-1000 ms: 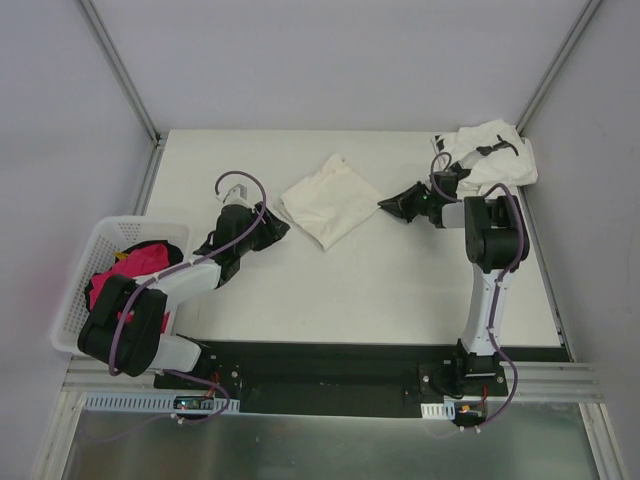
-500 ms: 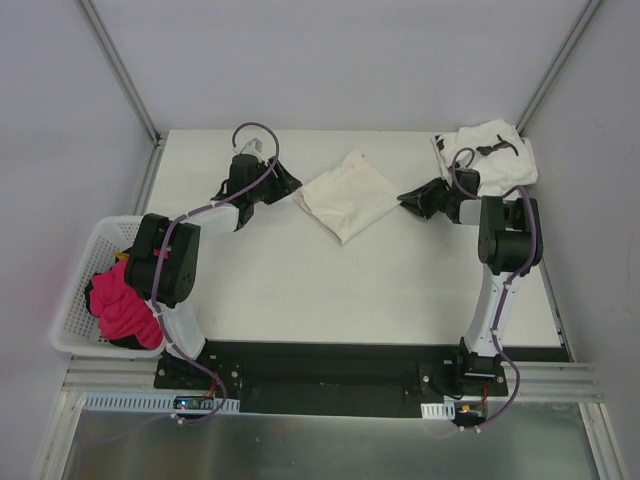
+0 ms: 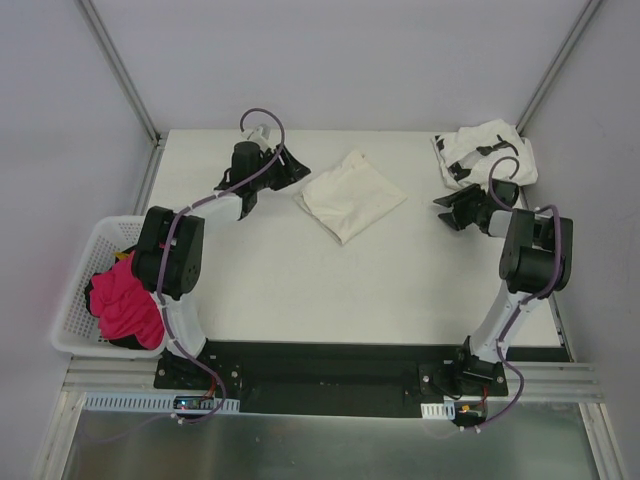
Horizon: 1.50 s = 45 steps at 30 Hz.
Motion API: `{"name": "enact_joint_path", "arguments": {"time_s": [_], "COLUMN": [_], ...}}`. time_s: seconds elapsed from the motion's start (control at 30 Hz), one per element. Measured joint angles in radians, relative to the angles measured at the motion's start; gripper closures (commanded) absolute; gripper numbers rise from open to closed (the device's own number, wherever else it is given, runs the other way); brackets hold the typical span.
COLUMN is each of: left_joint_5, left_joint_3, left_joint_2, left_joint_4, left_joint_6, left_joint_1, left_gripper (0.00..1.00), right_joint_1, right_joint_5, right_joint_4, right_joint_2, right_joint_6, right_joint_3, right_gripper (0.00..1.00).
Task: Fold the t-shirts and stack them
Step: Smooth out wrinkles on the folded tshirt
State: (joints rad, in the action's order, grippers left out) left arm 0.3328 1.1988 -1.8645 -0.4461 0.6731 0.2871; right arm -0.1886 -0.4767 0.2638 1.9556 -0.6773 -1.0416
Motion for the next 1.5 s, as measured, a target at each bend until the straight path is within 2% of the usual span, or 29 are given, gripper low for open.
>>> {"name": "enact_joint_path", "arguments": {"time_s": [0.03,0.2,0.43,0.67,1.1,1.5], "left_joint_5": [0.014,0.122,0.276,0.402,0.454,0.475], "left_joint_3": [0.006,0.042,0.099,0.156,0.218,0.239], "left_joint_2": [-0.013,-0.080,-0.155,-0.196,-0.196,-0.196], "left_joint_4": [-0.015,-0.085,-0.164,-0.214,-0.164,-0.146], "left_joint_6": [0.006,0.033,0.049,0.048,0.005,-0.002], "left_joint_1": [0.000,0.000,-0.004,-0.021,-0.034,-0.034], "left_gripper": [0.48,0.47,0.39,0.39,0.40,0.41], "right_joint_1": [-0.016,-0.087,-0.199,-0.293,-0.298,-0.266], "right_joint_5": [0.008,0.058,0.100,0.125,0.043,0.027], "right_joint_4": [0.000,0.003,0.008,0.018,0.152,0.129], "right_joint_2": [-0.005,-0.036,-0.052,-0.041,0.173,0.263], "right_joint_6": [0.007,0.034,0.040,0.053,-0.004,-0.022], "right_joint_3": [0.001,0.008,0.016,-0.002,-0.217,-0.355], "right_gripper": [0.39,0.29,0.27,0.26,0.23,0.21]}}
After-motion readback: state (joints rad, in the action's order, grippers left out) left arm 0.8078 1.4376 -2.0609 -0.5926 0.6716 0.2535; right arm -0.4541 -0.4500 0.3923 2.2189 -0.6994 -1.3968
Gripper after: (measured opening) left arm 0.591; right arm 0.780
